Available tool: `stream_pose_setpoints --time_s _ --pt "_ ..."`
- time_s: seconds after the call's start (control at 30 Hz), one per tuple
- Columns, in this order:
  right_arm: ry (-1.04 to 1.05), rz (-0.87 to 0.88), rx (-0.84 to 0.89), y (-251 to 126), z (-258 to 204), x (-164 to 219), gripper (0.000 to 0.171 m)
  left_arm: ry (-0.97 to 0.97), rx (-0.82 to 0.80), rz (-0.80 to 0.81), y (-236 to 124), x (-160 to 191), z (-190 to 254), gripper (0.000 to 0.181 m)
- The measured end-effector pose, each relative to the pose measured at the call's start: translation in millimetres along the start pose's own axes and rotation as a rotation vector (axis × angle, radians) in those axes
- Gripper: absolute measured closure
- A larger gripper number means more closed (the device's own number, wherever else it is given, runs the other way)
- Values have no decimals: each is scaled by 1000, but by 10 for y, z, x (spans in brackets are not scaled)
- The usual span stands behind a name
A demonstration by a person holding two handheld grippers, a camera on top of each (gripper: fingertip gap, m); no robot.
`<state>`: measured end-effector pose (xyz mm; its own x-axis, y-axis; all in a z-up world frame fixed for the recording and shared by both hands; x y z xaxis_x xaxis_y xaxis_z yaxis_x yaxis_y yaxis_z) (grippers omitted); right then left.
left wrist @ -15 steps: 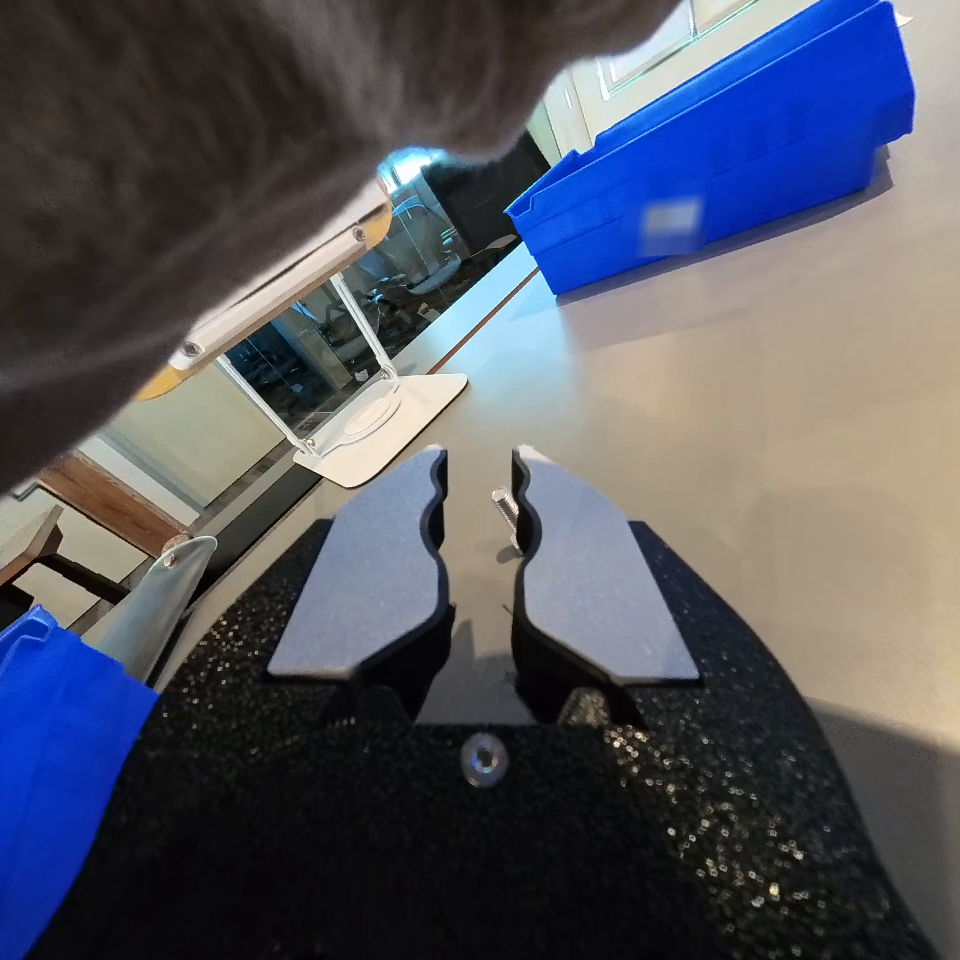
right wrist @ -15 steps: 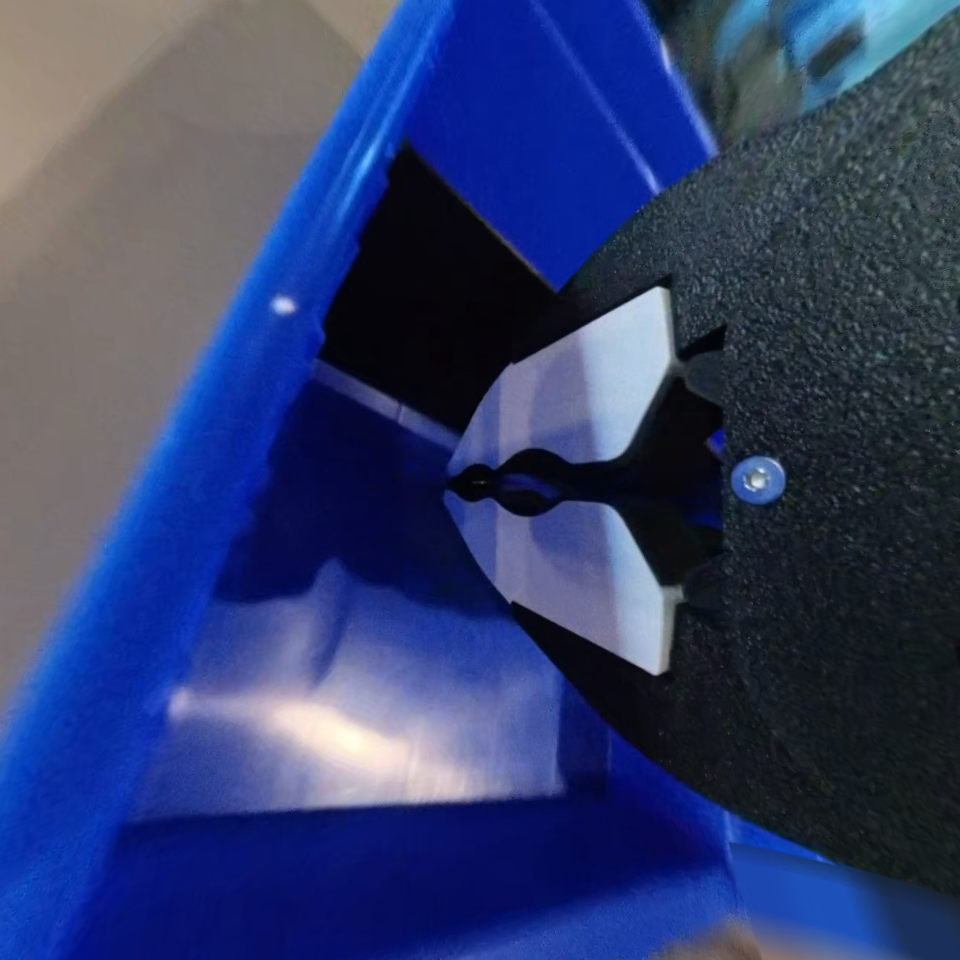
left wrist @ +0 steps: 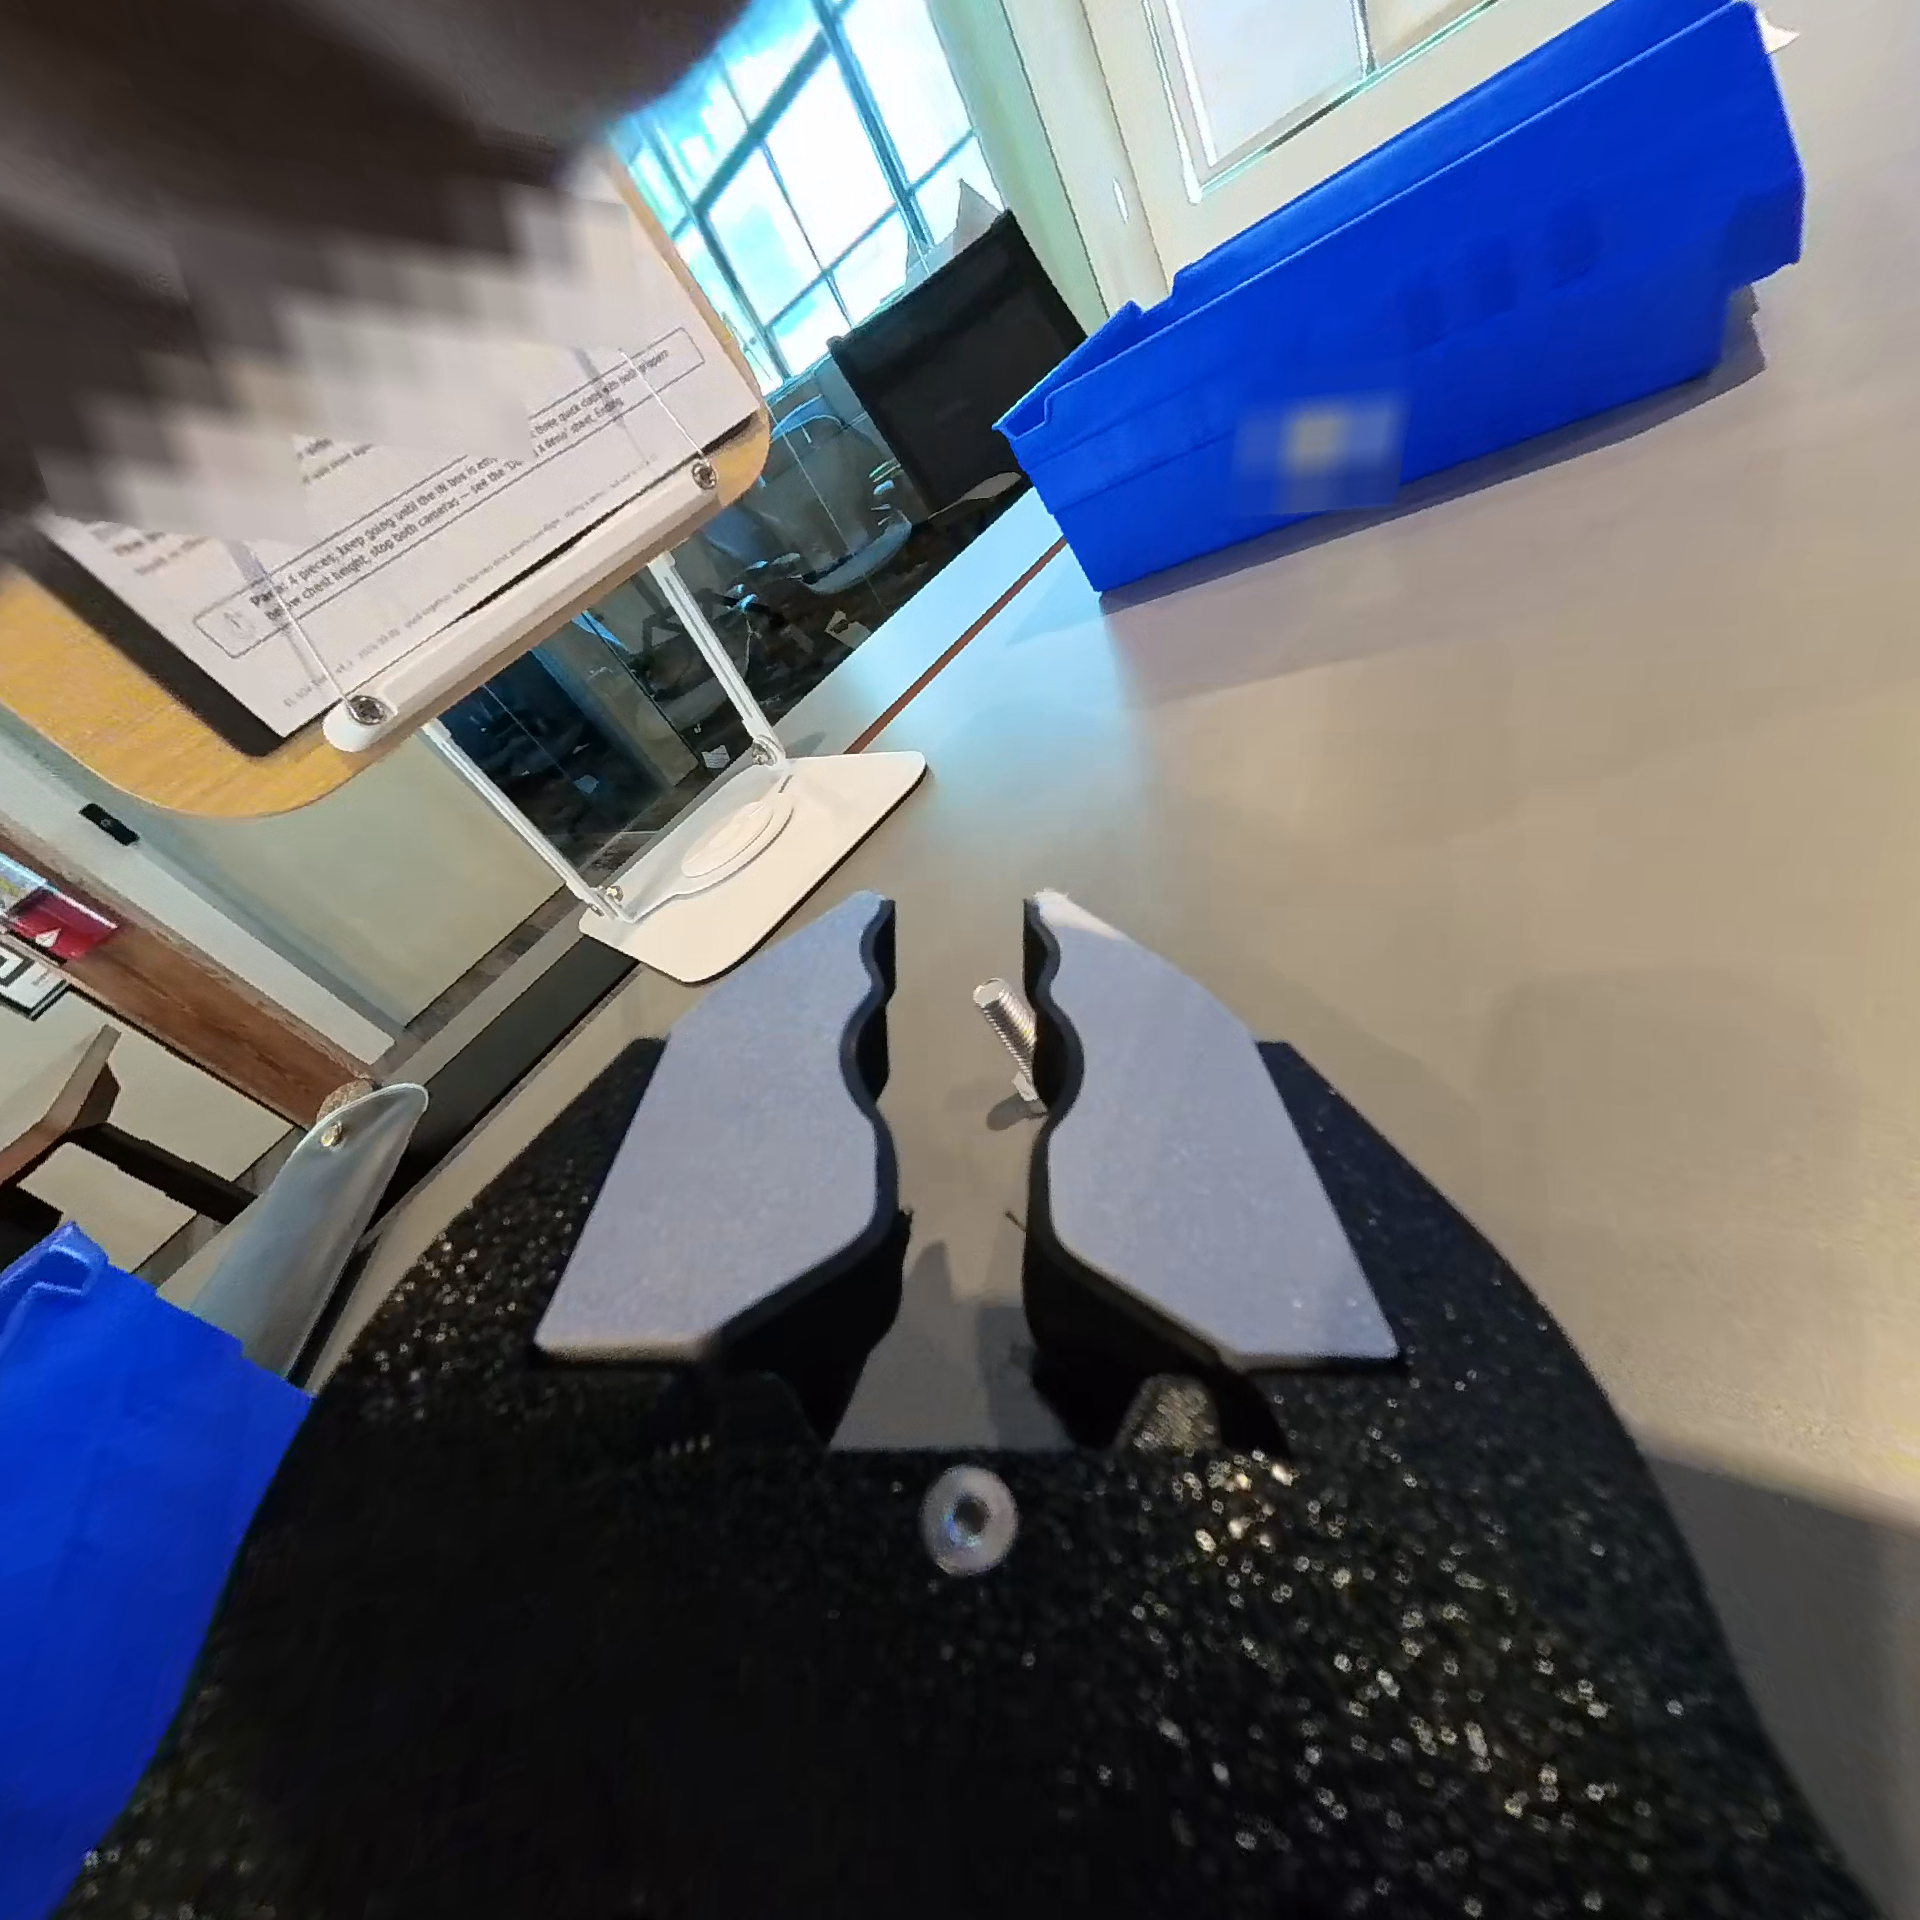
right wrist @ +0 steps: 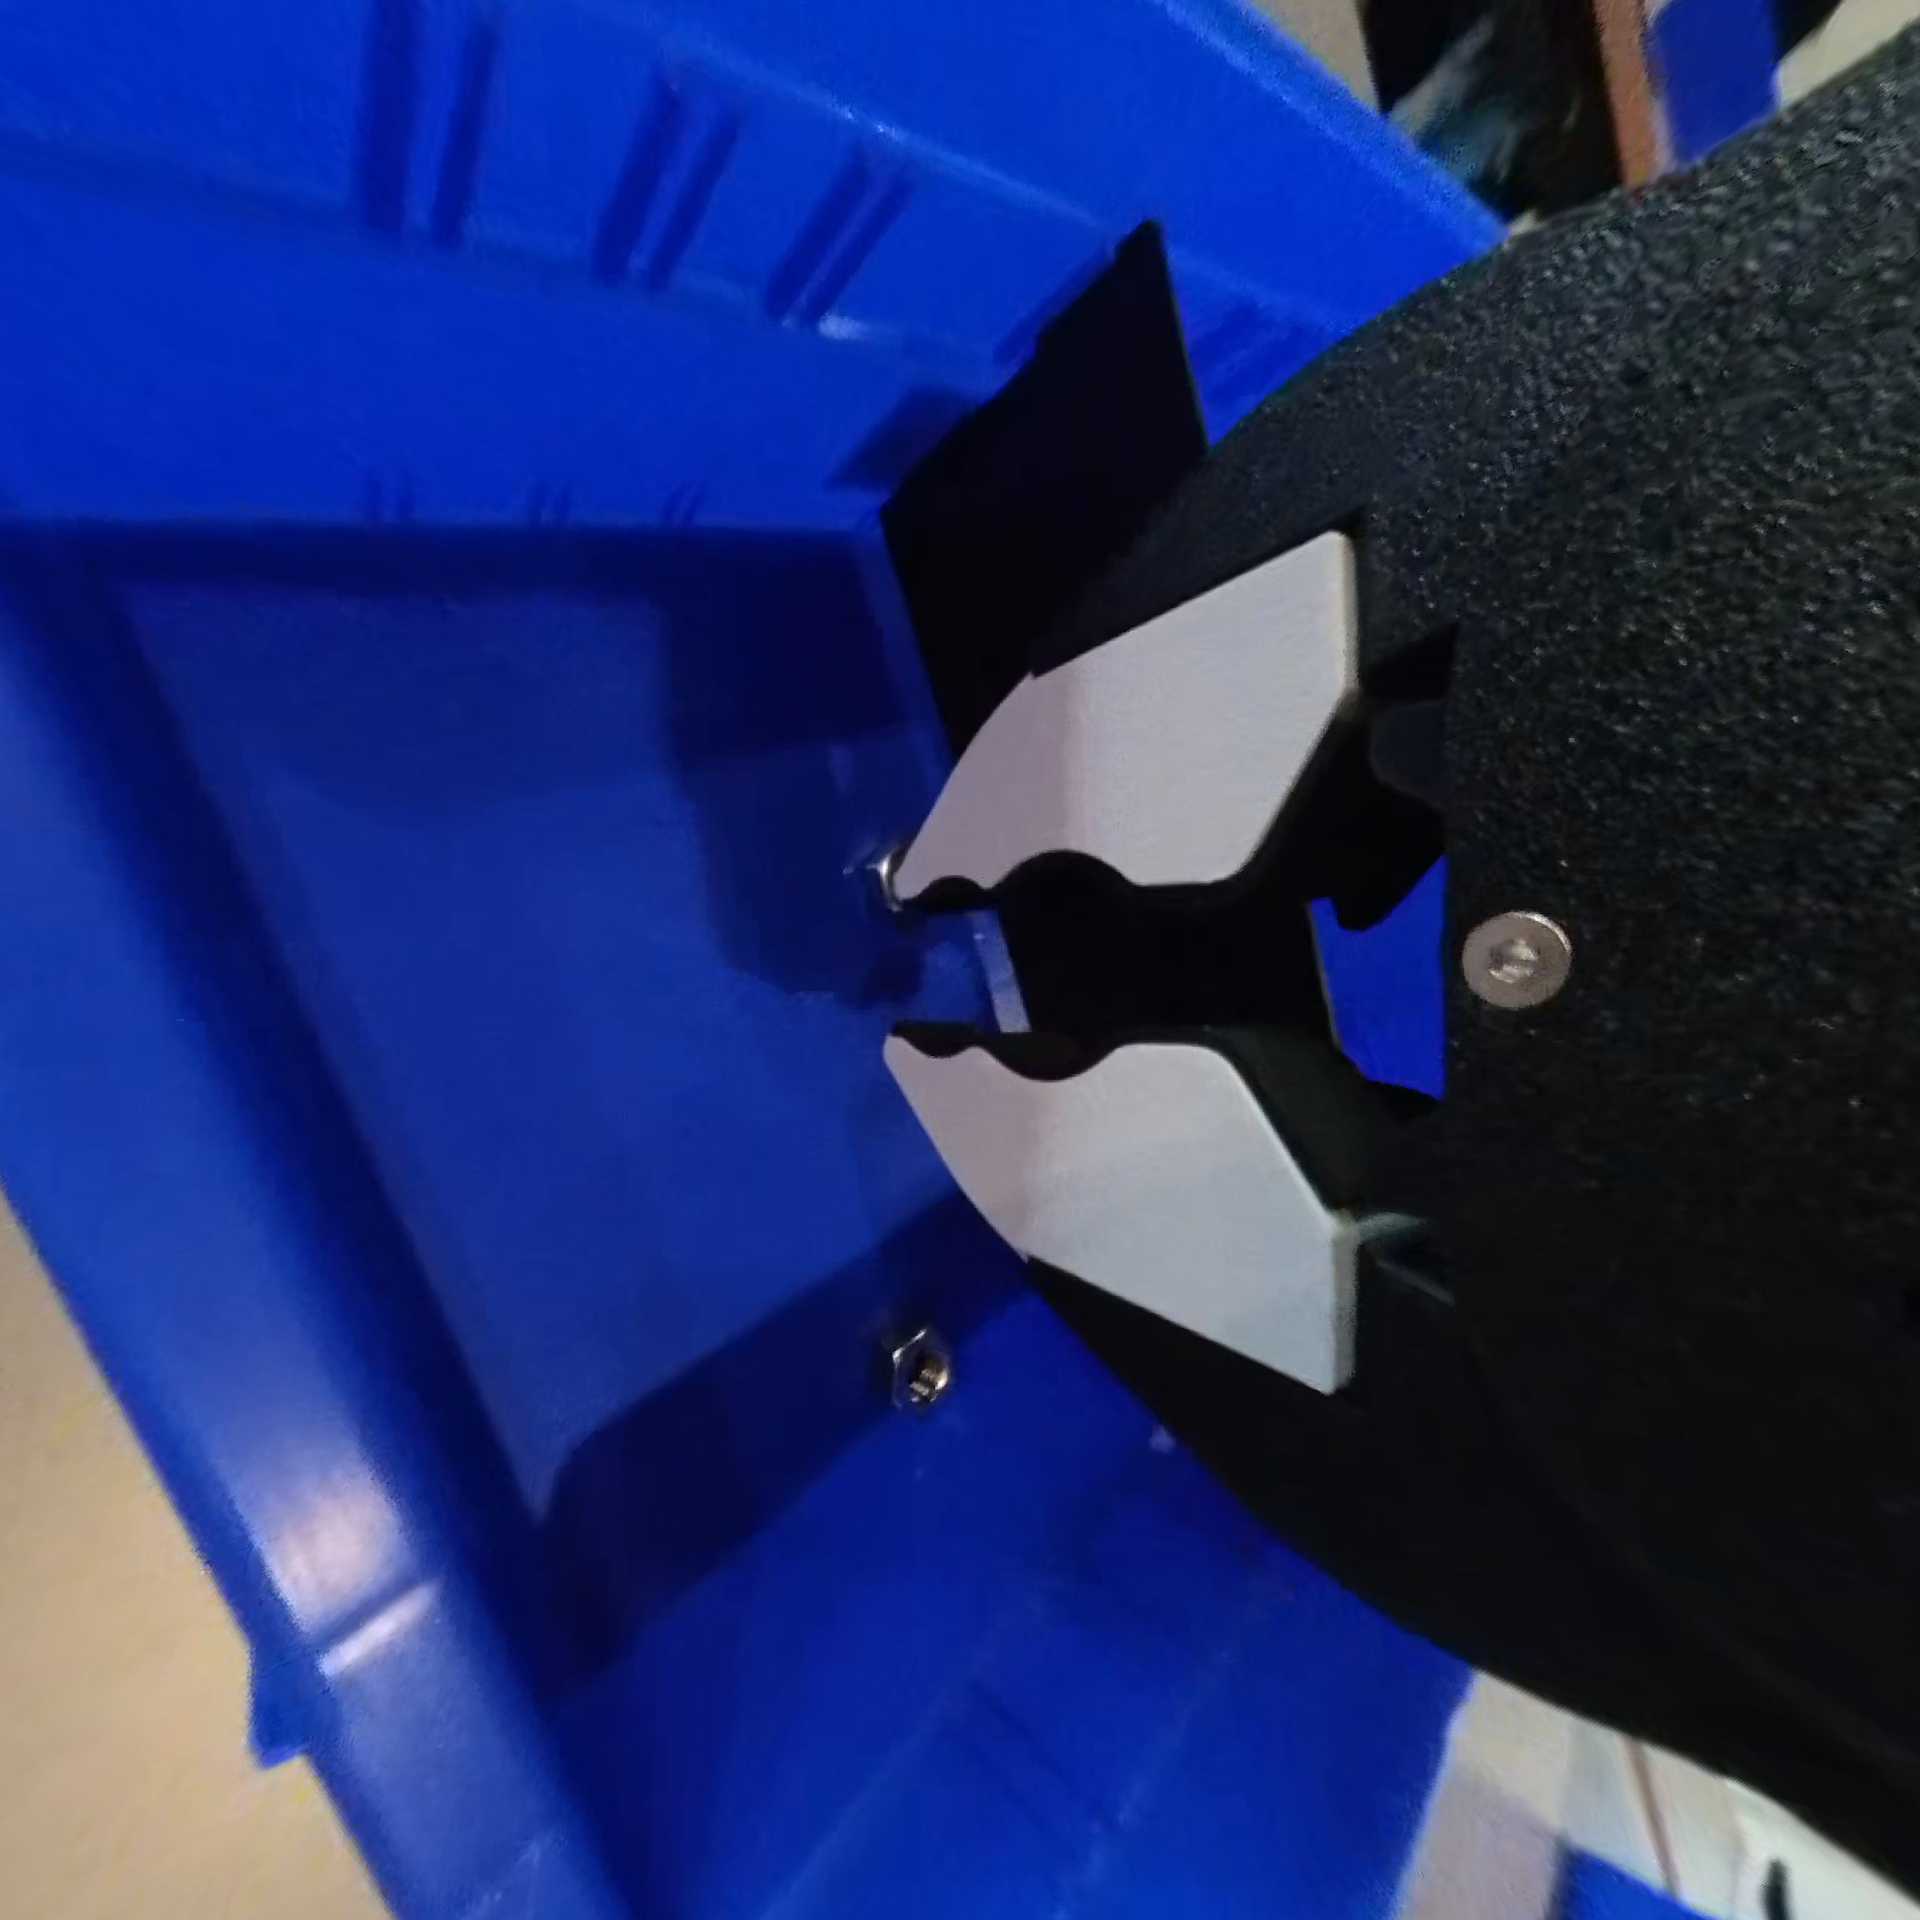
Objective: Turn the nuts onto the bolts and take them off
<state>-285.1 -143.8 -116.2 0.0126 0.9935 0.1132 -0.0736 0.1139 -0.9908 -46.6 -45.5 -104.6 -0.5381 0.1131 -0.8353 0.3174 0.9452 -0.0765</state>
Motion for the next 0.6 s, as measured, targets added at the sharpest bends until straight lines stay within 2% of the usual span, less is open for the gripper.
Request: stream_pose_setpoints --time_s 0.13,0.23,0.33,0.6 --pt "-78 -152 -82 17 19 32 135 3 2 2 -5 -1 1 159" --pt "-157 -308 -51 25 110 69 129 0 3 3 -5 2 -2 159" --pt "-248 -417 13 39 209 75 134 -3 3 5 -7 2 -5 159" --pt "-338 -583 -9 267 171 109 137 -7 5 4 -9 10 -10 159"
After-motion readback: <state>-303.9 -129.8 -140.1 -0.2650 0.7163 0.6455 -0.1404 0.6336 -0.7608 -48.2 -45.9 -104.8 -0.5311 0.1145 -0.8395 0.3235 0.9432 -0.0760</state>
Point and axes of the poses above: each gripper's, where its closed fingertips meet, y out along the fingers, x out of its underside, z = x × y across the jaws, the point moved 4 cm from there along -y, back along the fingers, and after that the axes turned 4 degrees about y, right-handed, at the moved point
